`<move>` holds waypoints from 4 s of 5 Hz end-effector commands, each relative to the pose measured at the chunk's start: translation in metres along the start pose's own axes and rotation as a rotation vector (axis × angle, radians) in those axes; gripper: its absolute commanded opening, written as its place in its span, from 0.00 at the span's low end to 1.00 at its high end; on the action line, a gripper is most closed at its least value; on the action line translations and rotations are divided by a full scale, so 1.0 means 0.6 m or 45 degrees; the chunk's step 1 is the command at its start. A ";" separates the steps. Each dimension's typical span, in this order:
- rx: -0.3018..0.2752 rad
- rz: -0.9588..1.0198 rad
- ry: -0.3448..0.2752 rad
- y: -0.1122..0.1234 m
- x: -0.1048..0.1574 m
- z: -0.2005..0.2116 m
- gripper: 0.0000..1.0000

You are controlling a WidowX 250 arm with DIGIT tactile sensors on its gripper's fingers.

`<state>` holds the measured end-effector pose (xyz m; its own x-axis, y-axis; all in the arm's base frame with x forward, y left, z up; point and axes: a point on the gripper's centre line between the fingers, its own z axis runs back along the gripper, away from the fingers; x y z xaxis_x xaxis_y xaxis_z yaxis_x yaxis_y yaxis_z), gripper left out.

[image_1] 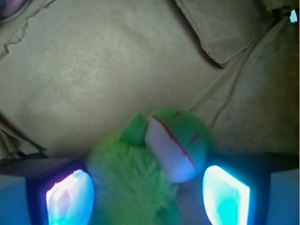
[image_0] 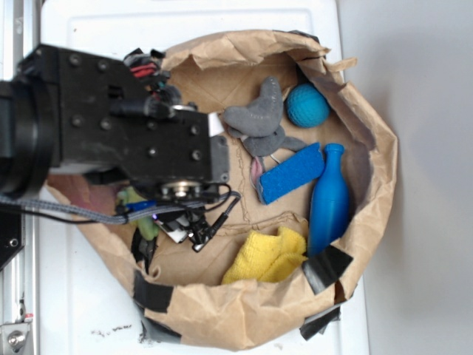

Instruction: Grab the green animal.

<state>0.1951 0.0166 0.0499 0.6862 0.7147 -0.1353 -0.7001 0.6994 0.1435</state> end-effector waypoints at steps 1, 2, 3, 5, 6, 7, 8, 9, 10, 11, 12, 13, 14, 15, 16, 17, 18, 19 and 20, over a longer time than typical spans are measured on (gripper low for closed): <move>-0.007 -0.025 -0.033 0.032 0.010 0.002 1.00; 0.006 -0.022 -0.038 0.027 0.014 -0.004 1.00; -0.006 0.018 0.035 0.022 0.019 -0.015 1.00; -0.198 0.115 0.173 0.015 0.024 -0.055 1.00; -0.225 0.127 0.120 0.016 0.021 -0.078 1.00; -0.215 0.141 0.089 0.015 0.019 -0.092 0.89; -0.205 0.135 0.106 0.021 0.017 -0.081 0.00; -0.195 0.140 0.099 0.019 0.016 -0.073 0.00; -0.190 0.132 0.081 0.016 0.010 -0.065 0.00; -0.279 0.150 -0.081 -0.006 -0.017 -0.034 0.00; -0.312 0.120 -0.276 -0.059 -0.055 0.005 0.00; -0.346 0.136 -0.382 -0.097 -0.074 0.044 0.00; -0.295 0.088 -0.393 -0.123 -0.075 0.092 0.00; -0.218 -0.001 -0.355 -0.130 -0.066 0.128 0.00; -0.277 -0.083 -0.266 -0.103 -0.033 0.137 0.00; -0.293 -0.176 -0.326 -0.070 0.010 0.119 0.00; -0.233 -0.349 -0.332 -0.042 0.039 0.121 0.00; -0.275 -0.434 -0.335 -0.025 0.068 0.160 0.00; -0.268 -0.454 -0.326 -0.032 0.077 0.182 0.00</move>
<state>0.2537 0.0201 0.1398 0.9082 0.4141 0.0602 -0.4106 0.9097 -0.0625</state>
